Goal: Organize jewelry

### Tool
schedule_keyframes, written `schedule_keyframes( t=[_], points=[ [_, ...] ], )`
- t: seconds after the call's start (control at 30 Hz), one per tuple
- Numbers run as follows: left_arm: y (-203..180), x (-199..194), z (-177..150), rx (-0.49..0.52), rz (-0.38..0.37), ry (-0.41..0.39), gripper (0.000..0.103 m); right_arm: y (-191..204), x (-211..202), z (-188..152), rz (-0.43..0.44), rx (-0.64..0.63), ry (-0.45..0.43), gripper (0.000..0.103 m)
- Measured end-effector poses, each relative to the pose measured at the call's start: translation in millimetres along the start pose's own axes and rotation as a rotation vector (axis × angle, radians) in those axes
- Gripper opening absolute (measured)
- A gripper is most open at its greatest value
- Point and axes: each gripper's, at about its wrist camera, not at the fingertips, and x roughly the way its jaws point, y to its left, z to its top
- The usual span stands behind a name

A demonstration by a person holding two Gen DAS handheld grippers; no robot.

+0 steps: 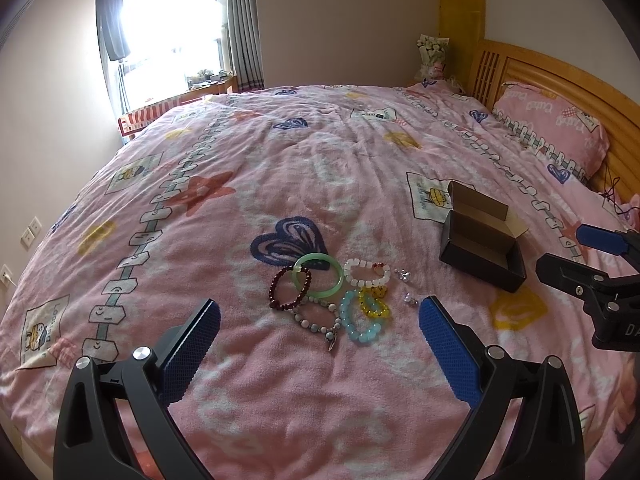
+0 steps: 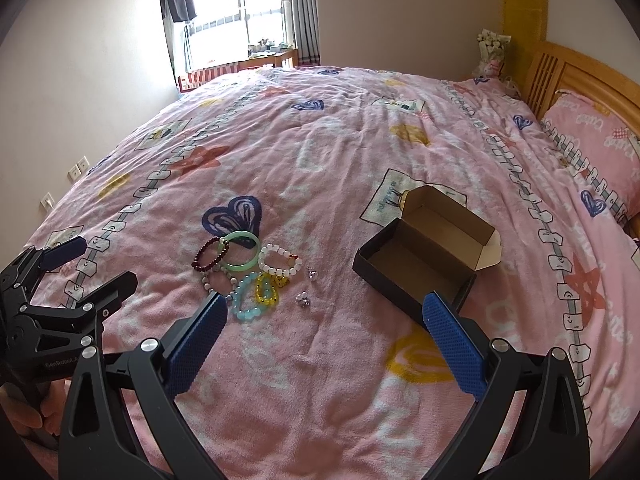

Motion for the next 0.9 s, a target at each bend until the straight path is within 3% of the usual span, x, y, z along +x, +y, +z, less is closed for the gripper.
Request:
schedule_keyframes(
  t=[0.47, 0.73, 0.9],
  points=[
    [2.1, 2.8, -4.6, 0.003, 0.003, 0.004, 0.097, 4.4, 7.1, -2.2, 0.021, -0.014, 0.011, 0.096],
    [13.2, 20.7, -6.7, -0.014, 0.043, 0.039, 0.097, 5.0, 18.0, -2.9, 0.112, -0.005, 0.022, 0.096],
    [25.4, 40.0, -8.6, -0.064, 0.046, 0.067, 0.097, 8.8, 46.4, -6.9, 0.148, 0.001, 0.069, 0.096]
  ],
)
